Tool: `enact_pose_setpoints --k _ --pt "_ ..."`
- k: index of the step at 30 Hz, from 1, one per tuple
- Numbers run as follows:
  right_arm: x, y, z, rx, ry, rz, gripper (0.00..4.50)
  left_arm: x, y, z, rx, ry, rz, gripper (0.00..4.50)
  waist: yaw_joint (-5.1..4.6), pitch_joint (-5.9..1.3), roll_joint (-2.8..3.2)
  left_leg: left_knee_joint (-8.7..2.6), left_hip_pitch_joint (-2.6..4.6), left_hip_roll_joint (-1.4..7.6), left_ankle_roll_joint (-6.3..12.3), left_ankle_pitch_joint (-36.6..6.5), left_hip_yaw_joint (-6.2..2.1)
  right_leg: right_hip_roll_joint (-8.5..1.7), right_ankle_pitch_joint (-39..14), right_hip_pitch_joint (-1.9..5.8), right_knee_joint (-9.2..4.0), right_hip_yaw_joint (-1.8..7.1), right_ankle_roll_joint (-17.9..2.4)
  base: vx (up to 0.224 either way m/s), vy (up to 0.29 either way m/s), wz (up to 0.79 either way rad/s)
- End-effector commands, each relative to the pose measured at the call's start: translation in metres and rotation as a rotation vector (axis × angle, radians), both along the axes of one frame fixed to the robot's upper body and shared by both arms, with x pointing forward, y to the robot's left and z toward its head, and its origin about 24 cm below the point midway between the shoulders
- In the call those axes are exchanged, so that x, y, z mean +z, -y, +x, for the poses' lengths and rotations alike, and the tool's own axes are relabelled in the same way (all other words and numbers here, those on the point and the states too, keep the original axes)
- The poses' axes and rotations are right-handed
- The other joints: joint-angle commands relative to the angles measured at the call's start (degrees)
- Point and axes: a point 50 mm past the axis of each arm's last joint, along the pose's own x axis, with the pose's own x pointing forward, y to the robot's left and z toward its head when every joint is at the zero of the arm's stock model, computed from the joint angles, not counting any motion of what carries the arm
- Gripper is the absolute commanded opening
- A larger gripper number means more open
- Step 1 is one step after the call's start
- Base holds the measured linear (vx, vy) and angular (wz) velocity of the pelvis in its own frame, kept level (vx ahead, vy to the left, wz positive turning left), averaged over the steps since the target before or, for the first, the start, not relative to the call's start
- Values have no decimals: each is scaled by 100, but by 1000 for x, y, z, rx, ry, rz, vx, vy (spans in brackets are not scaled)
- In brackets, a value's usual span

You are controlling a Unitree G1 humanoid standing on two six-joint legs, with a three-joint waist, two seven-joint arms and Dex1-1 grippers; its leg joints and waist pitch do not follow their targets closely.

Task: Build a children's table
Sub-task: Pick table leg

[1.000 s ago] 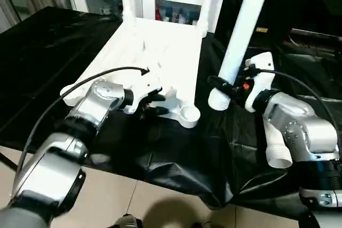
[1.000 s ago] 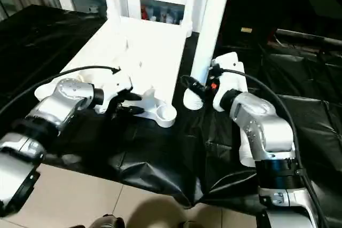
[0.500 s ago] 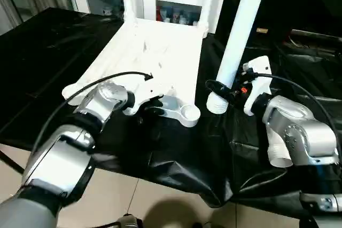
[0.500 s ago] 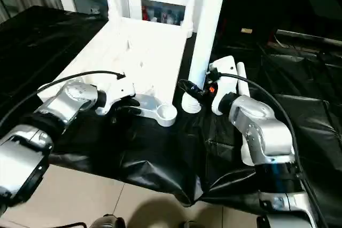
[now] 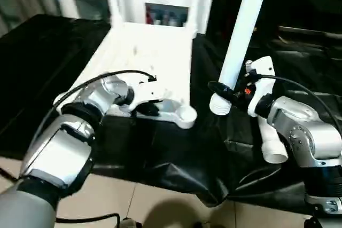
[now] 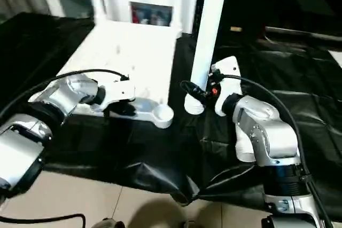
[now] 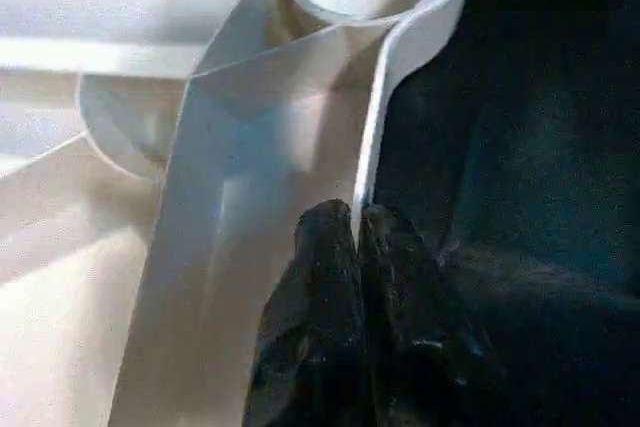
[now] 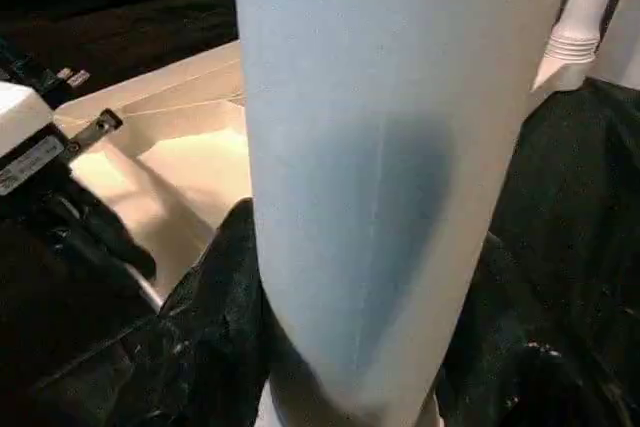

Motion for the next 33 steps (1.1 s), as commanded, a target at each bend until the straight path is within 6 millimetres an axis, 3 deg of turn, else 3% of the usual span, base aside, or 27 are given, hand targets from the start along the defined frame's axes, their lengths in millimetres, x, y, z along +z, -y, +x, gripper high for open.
enact_pose_setpoints --k 1,4,8,10,14,15,17,23,32,33 --pt "11 0 0 12 44 -12 184 -23 -3 -15 -12 -158 -1 0 34 -414 -30 -436 147 144 -42 -2142 -64 -309 -2261 209 -451 140 -1229 0 0 0" --pt "12 0 0 15 47 -12 184 -19 1 -16 -29 -165 -56 0 50 -426 -18 -429 131 159 24 -1944 -41 -308 -1813 237 -390 154 -1413 0 0 0" --pt "12 0 -2 20 49 -10 184 -12 3 -18 -51 -134 -114 0 70 -441 4 -422 127 171 76 -1704 -25 -304 -1453 250 -345 162 -1510 0 0 0" --pt "12 0 -2 22 50 -9 184 -11 3 -19 -55 -116 -119 0 60 -433 -27 -428 120 171 78 -1705 -18 -295 -1454 254 -342 161 -1497 0 0 0" --pt "12 -3 -5 26 48 2 184 -5 1 -24 -54 -8 -170 0 29 -406 11 -451 133 184 17 -1839 -21 -288 -1810 220 -365 165 -1351 0 0 0" --pt "12 -3 -5 26 47 4 184 -4 0 -25 -42 18 -187 43 20 -400 -4 -450 139 178 -10 -1936 -18 -286 -1994 209 -388 166 -1291 0 0 0" --pt "11 -4 -7 27 45 9 184 -3 -1 -27 -17 36 -223 43 12 -394 -40 -461 125 178 -30 -1962 -20 -282 -2127 204 -394 166 -1204 0 0 0" --pt "9 -7 -8 37 35 19 184 -3 -4 -33 6 63 -285 53 7 -386 -38 -469 126 179 -63 -2000 -15 -271 -2195 151 -402 182 -1095 0 0 0" --pt "10 -7 -9 43 34 13 184 -7 -13 -31 27 51 -214 53 -8 -370 -23 -483 123 165 -124 -2144 -29 -270 -2486 124 -441 186 -901 0 0 0" --pt "10 -7 -9 43 34 12 184 -8 -13 -31 30 33 -216 71 -12 -369 -23 -481 126 165 -126 -2147 -25 -274 -2500 117 -444 189 -902 0 0 0"
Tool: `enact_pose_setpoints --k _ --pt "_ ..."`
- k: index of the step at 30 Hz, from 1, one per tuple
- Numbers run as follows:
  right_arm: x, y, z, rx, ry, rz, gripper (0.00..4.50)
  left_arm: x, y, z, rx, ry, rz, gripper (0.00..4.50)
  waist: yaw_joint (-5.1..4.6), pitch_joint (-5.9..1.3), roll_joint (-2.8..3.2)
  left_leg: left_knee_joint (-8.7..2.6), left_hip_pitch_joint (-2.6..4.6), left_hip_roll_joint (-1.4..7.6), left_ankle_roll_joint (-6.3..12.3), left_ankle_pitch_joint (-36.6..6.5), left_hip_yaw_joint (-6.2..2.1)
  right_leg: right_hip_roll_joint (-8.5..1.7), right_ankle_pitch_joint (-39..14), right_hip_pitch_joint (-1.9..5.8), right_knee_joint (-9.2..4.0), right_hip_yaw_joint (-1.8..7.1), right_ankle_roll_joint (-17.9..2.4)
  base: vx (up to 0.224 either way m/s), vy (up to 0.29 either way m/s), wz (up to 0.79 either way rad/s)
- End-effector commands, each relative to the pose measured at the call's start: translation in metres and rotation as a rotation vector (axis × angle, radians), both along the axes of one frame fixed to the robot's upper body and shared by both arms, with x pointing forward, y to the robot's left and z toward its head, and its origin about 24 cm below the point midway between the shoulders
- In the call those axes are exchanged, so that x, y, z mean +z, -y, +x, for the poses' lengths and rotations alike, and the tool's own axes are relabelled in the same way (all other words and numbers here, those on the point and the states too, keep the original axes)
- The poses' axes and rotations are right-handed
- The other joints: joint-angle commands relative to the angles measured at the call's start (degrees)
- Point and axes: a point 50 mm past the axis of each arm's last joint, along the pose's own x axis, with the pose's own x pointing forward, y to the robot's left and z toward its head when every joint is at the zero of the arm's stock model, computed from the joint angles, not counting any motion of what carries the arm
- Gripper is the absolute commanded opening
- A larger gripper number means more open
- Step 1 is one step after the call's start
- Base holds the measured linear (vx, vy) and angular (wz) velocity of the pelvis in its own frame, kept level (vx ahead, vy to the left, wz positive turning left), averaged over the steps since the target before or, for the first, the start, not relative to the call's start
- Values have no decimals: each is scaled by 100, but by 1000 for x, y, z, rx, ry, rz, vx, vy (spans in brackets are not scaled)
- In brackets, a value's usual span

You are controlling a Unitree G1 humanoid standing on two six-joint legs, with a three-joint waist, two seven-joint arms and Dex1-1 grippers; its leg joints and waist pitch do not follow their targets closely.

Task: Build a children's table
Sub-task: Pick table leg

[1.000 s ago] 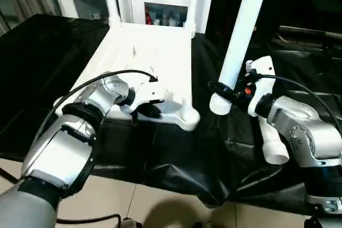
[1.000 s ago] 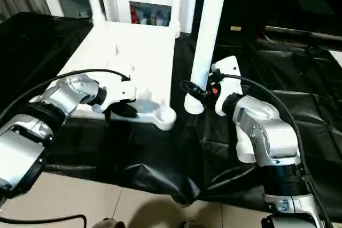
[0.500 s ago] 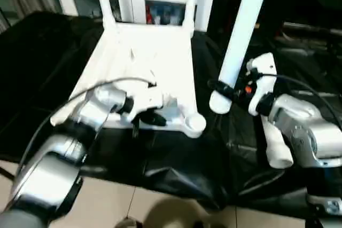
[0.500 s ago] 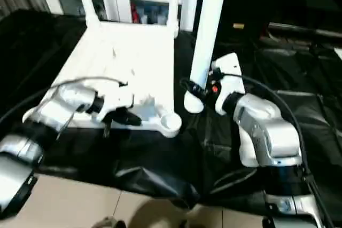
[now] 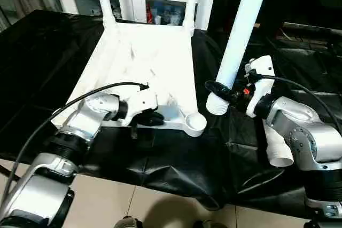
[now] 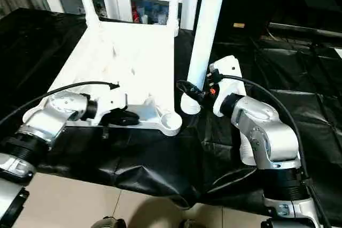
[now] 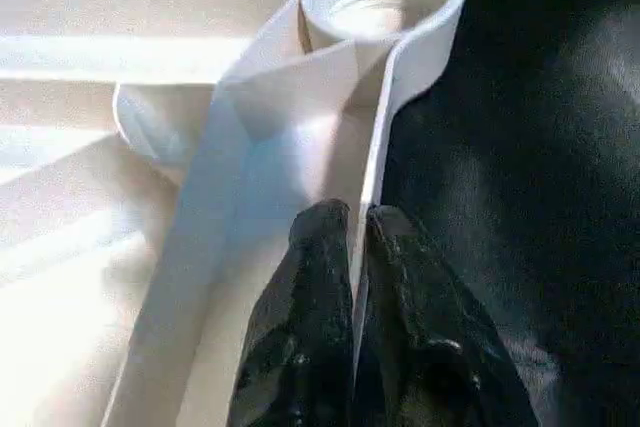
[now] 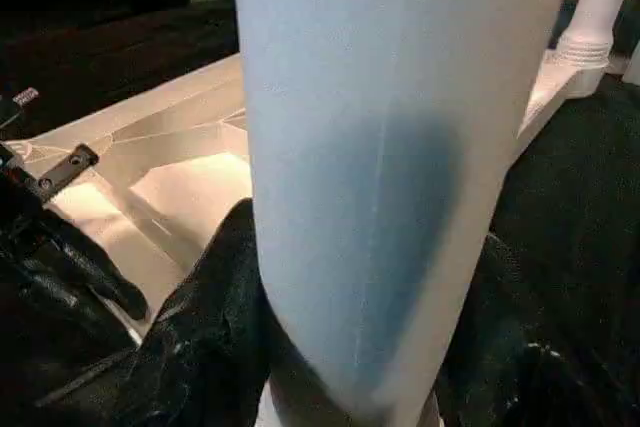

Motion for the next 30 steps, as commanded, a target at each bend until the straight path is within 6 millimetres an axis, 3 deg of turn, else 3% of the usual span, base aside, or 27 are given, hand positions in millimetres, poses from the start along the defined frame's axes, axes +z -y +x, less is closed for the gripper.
enact_pose_setpoints --k 1,9,19,20,23,30 --pt "6 0 -2 10 21 -9 184 0 0 1 -4 -23 17 88 -9 -384 -13 -442 155 161 -145 -2105 -64 -269 -2468 192 -468 180 -915 0 0 0" --pt "7 1 -1 5 22 -13 184 0 6 4 -11 3 7 110 -17 -398 -3 -444 142 171 -112 -2002 -55 -259 -2073 208 -435 183 -1053 0 0 0" --pt "8 0 0 12 24 -12 184 -8 6 4 -57 -28 48 110 -33 -388 -2 -448 143 162 -103 -2078 -54 -264 -2204 208 -468 183 -1017 0 0 0" --pt "8 0 0 12 24 -11 184 -9 6 4 -60 -37 52 83 -32 -388 4 -449 144 159 -104 -2078 -54 -266 -2207 208 -468 184 -1017 0 0 0" --pt "8 0 0 11 25 -12 184 -9 4 6 -59 -37 72 76 -43 -388 10 -455 152 165 -131 -2144 -60 -267 -2212 201 -469 182 -1040 0 0 0" --pt "9 1 0 13 26 -10 184 -8 -1 9 -46 -42 68 13 -61 -388 -8 -457 124 166 -96 -2037 -56 -274 -2055 231 -449 184 -1116 0 0 0"
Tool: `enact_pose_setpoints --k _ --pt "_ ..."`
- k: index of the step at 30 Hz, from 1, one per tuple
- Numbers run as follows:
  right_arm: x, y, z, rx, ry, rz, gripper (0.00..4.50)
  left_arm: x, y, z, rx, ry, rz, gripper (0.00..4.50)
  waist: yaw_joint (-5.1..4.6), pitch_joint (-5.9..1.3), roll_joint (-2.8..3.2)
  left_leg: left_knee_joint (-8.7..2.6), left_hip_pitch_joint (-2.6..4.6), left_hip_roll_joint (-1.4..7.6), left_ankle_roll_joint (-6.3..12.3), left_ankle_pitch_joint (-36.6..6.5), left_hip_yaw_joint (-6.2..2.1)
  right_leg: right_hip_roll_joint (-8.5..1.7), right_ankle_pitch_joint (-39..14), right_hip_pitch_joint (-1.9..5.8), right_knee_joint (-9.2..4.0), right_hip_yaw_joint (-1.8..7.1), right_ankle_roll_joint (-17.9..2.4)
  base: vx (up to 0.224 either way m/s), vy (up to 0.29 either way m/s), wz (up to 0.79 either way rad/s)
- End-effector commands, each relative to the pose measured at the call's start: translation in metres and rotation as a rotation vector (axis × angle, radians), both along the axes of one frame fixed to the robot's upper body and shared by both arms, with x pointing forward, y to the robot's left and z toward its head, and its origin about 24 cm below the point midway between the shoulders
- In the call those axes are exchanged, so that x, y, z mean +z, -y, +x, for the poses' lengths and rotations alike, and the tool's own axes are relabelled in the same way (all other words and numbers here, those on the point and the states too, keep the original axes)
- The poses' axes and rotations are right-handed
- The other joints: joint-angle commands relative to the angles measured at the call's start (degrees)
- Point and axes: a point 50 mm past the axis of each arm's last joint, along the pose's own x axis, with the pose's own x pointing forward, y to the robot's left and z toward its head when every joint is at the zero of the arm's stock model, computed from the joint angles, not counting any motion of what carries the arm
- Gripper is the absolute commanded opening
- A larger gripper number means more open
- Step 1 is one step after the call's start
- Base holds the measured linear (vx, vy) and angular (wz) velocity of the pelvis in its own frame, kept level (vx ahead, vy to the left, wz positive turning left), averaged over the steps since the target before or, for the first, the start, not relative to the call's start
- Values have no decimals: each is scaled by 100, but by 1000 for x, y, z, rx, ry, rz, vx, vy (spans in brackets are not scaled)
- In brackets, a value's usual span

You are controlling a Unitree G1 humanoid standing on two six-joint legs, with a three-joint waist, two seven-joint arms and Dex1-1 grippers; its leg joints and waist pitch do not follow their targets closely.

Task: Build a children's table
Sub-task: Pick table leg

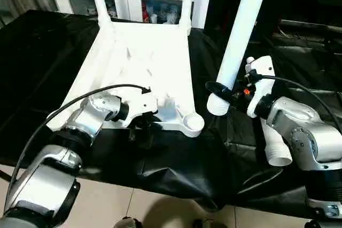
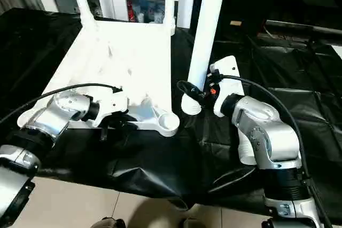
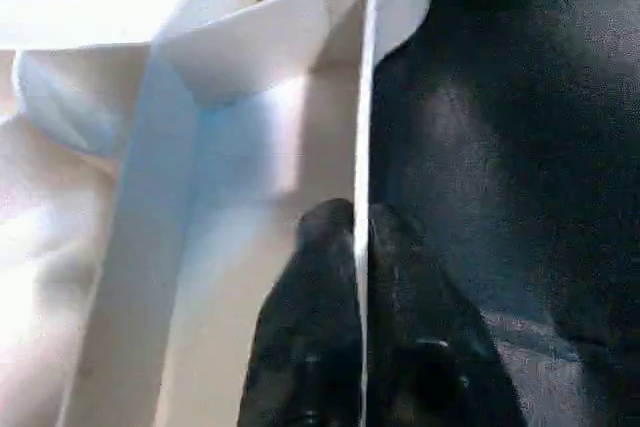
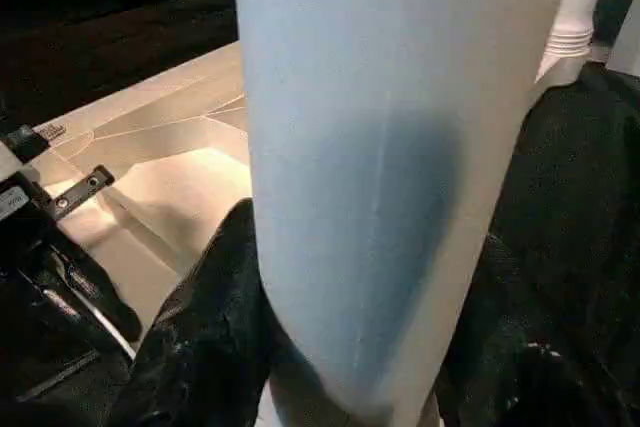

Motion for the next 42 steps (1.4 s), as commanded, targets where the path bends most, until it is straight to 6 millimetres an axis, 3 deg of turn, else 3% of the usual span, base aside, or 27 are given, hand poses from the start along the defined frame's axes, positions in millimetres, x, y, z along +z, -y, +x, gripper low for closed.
enact_pose_setpoints --k 1,7,11,12,13,16,19,20,24,38,39,42 --pt "8 -1 0 16 25 -5 184 3 -3 3 23 2 -14 4 27 -396 -21 -432 132 164 -82 -2001 -63 -279 -2043 247 -432 181 -1134 0 0 0" --pt "7 -5 -1 57 18 5 184 -4 -7 -5 2 -46 -45 0 29 -404 -6 -421 131 163 1 -1810 -43 -277 -1813 256 -418 187 -1230 0 0 0" --pt "7 -12 -6 129 -3 69 184 -8 -5 -12 31 -62 -130 0 20 -387 -41 -422 124 173 75 -1717 -25 -270 -1651 266 -405 190 -1309 0 0 0" --pt "5 -16 -8 160 -21 97 184 -10 -3 -14 49 -66 -174 0 30 -391 -22 -426 139 185 95 -1700 -26 -274 -1652 262 -400 193 -1314 0 0 0" --pt "4 -17 -9 168 -27 102 184 -10 -2 -15 54 -68 -189 0 29 -378 -48 -427 131 189 123 -1663 -25 -281 -1635 272 -387 193 -1322 0 0 0" --pt "-6 -24 -10 183 -63 85 184 -16 2 -22 83 -64 -238 0 16 -343 -106 -441 125 195 156 -1590 -3 -267 -1735 240 -403 200 -1279 0 0 0" --pt "-12 -28 -8 183 -81 62 184 -19 4 -24 108 -49 -259 0 11 -311 -115 -449 128 186 147 -1688 0 -268 -2073 213 -431 205 -1146 0 0 0" --pt "-13 -30 -8 187 -83 49 184 -20 4 -25 113 -53 -259 0 9 -298 -128 -461 135 194 103 -1760 -8 -269 -2313 199 -446 212 -1010 0 0 0" --pt "-19 -32 -6 195 -87 0 184 -22 2 -28 122 -52 -238 0 -7 -276 -125 -483 136 193 51 -1850 -8 -268 -2475 171 -475 227 -863 0 0 0" --pt "-36 -35 -1 188 -102 -63 184 -15 1 -28 138 -26 -256 0 -19 -278 -112 -487 135 194 56 -1853 16 -250 -2217 152 -469 236 -940 0 0 0" --pt "-38 -35 -1 187 -106 -61 184 -15 2 -28 139 -35 -256 0 -20 -280 -138 -482 125 191 74 -1823 18 -257 -2202 165 -462 235 -949 0 0 0" --pt "-42 -35 0 188 -119 -48 184 -16 1 -29 155 -29 -243 0 -18 -276 -135 -485 126 195 104 -1789 22 -254 -2216 160 -464 239 -935 0 0 0"
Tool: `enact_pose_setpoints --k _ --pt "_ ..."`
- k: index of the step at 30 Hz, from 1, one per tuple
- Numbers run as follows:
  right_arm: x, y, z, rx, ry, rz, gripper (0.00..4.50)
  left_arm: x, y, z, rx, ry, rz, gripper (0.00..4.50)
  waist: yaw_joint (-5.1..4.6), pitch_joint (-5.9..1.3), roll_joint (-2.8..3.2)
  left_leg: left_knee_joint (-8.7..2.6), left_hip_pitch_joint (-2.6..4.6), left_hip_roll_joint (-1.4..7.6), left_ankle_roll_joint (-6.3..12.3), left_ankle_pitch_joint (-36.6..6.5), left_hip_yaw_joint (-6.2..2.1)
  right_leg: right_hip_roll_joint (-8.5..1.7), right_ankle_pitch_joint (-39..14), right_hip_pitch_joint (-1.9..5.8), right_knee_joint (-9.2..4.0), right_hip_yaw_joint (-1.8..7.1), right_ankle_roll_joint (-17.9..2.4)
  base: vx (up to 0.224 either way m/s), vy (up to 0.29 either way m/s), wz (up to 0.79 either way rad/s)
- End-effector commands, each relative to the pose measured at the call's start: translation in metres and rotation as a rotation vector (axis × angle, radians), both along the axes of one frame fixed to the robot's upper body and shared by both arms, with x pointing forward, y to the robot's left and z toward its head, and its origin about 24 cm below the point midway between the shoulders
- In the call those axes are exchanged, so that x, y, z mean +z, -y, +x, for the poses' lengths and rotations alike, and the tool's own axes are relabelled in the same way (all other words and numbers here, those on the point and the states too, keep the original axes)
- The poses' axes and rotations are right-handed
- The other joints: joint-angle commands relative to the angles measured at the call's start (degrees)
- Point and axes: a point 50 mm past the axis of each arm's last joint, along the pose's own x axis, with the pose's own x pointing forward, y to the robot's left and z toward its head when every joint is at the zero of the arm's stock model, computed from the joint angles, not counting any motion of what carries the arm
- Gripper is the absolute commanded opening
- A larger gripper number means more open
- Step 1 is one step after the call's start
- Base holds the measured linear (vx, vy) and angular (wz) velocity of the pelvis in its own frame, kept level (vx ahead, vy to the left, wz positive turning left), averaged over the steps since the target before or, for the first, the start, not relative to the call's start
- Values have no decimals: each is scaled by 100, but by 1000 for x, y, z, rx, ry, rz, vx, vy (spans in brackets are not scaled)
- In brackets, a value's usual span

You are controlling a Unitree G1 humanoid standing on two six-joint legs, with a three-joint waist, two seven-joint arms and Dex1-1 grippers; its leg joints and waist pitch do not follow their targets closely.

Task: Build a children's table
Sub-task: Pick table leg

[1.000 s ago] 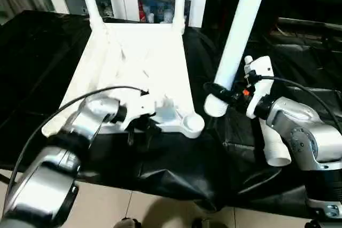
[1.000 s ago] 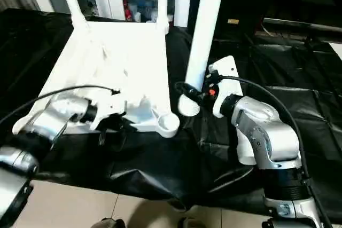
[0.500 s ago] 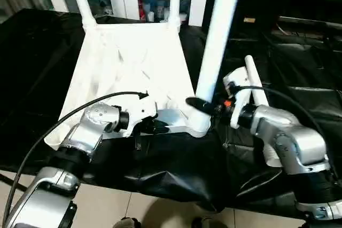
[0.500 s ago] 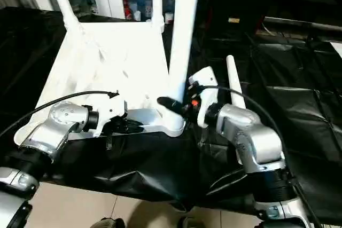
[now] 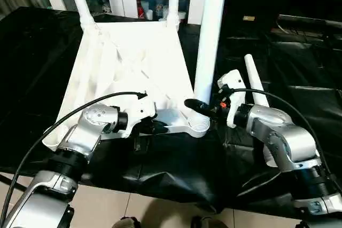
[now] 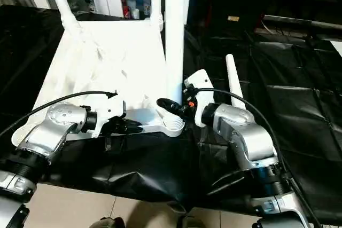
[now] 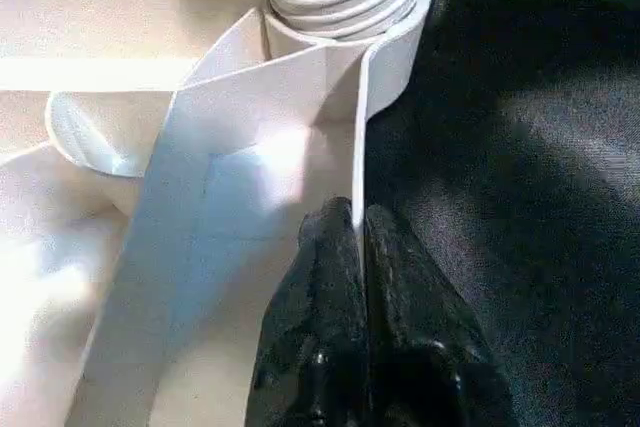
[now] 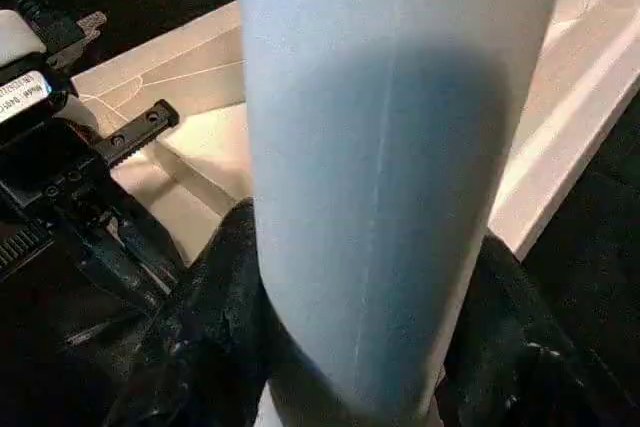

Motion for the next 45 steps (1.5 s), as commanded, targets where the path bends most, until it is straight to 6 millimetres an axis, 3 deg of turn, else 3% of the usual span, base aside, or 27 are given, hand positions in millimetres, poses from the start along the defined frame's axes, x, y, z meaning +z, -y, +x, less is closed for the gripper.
enact_pose_setpoints --k 1,5,12,21,27,33,37,38,42,45 --pt "-12 1 0 -7 -50 -15 184 -10 -3 -3 63 -35 -32 0 5 -311 -76 -379 99 188 117 -1787 -87 -241 -2201 227 -454 198 -925 0 0 0" --pt "-16 -1 2 -10 -62 -5 184 -10 -4 -4 55 -32 -25 0 -11 -309 -102 -383 91 187 114 -1816 -90 -244 -2309 222 -461 196 -883 0 0 0" --pt "-26 5 2 -47 -92 56 184 -6 -3 -5 52 -28 -35 0 -33 -311 -92 -389 105 194 86 -1915 -93 -241 -2282 212 -466 200 -922 0 0 0" --pt "-58 18 -18 -153 -132 151 184 -2 -4 -1 83 -9 -55 0 14 -337 -32 -398 115 196 80 -1900 -82 -230 -1974 228 -459 194 -1034 0 0 0" --pt "-71 16 -29 -188 -77 103 184 -2 -4 0 87 -2 -52 0 21 -328 0 -422 114 197 82 -1987 -91 -232 -1997 229 -469 188 -1021 0 0 0" --pt "-73 12 -33 -177 -8 27 184 -1 -5 1 88 2 -47 0 -5 -296 -9 -449 109 188 29 -2258 -115 -236 -2543 206 -528 184 -817 0 0 0" --pt "-71 8 -34 -147 19 11 184 -1 -5 1 94 5 -44 0 -11 -300 -8 -465 106 200 50 -2239 -121 -232 -2404 212 -523 183 -836 0 0 0" --pt "-70 6 -34 -124 14 12 184 -2 -6 0 87 0 -36 0 -23 -292 -54 -464 110 200 67 -2277 -111 -221 -2416 201 -532 183 -832 0 0 0" --pt "-70 3 -33 -49 -9 -11 184 -4 -9 -2 65 -9 -12 0 -16 -290 -48 -456 112 198 109 -2244 -113 -238 -2489 205 -531 191 -821 0 0 0" --pt "-71 4 -33 19 -40 -39 184 -4 -11 -3 46 -19 5 0 -27 -289 -78 -450 100 197 153 -2161 -105 -239 -2448 213 -528 193 -829 0 0 0"
